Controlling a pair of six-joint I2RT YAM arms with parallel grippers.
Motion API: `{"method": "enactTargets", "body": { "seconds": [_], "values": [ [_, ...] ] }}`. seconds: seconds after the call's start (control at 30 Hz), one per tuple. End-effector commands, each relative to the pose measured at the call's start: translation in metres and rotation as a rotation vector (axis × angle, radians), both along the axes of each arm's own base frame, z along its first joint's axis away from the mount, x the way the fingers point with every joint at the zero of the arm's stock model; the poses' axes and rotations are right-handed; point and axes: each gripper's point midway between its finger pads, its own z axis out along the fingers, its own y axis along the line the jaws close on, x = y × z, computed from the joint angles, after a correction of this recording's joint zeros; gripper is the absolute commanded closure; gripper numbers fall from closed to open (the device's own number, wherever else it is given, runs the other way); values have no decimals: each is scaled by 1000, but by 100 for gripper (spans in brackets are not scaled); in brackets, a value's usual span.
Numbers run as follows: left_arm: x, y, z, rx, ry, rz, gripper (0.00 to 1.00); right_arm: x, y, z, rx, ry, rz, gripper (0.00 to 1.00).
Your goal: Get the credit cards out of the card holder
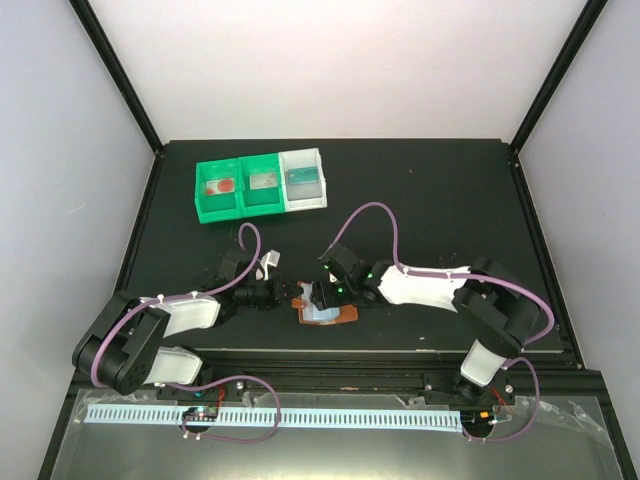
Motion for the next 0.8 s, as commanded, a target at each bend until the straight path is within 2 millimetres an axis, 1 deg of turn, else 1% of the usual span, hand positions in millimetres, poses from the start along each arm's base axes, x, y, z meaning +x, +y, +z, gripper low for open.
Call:
{"method": "enactTargets", "body": {
  "seconds": [0.0,0.3,0.53,0.67,0.77],
  "values": [
    [2,-4,4,-12,-12,-6,98,0,-12,2,-40,-36,-7,34],
    [2,-3,3,-10,-9,-4,99,1,-21,6,-68,-55,-18,37],
    [1,-3,2,-6,-4,-5,99,3,-30,8,-107,-78,-30,44],
    [1,-3,3,-8,-8,-5,98,5,-33,9,-125,-89,-34,46],
    [2,-3,3,-8,-9,-4,98,7,-40,9,-158,-103,-48,47]
  ]
}}
